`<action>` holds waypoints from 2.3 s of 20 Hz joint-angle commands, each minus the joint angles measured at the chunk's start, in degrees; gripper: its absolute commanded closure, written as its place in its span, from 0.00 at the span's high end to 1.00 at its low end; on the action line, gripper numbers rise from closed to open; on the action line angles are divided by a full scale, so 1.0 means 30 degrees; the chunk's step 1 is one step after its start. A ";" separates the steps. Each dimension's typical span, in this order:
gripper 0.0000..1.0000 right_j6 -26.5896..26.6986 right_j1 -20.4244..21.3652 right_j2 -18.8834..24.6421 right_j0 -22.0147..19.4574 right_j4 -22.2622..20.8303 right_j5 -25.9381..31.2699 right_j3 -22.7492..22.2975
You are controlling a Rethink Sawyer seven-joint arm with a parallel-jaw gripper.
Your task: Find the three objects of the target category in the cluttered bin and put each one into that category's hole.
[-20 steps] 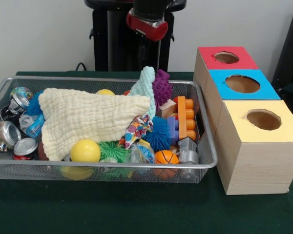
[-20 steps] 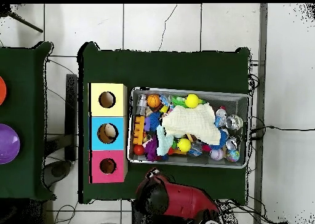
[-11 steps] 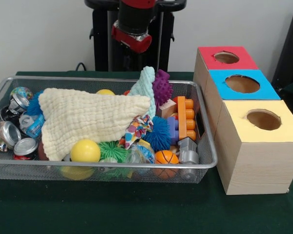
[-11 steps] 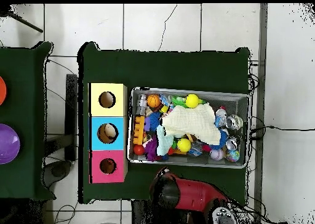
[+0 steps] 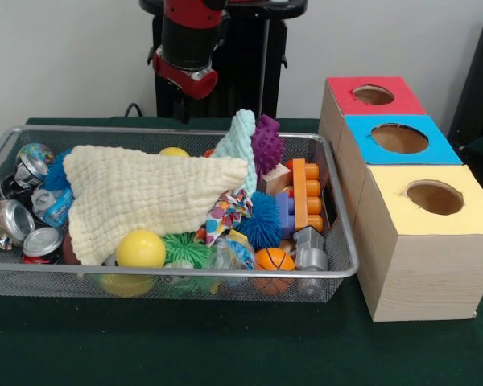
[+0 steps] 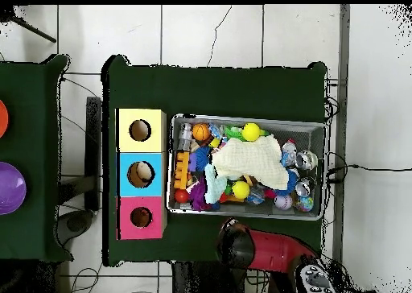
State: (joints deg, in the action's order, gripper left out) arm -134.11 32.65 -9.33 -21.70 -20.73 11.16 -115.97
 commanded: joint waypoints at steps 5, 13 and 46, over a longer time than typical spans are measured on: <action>0.00 0.0234 -0.2154 0.2738 -0.1077 -0.1138 -0.1603 0.3017; 1.00 -0.0081 -0.2797 0.2683 -0.1075 -0.2026 -0.3465 0.3533; 1.00 0.2308 0.2250 0.2001 -0.0770 0.0469 0.6055 -0.0005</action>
State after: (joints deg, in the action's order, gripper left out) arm -134.11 26.78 -13.24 -20.92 -23.87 10.64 -113.35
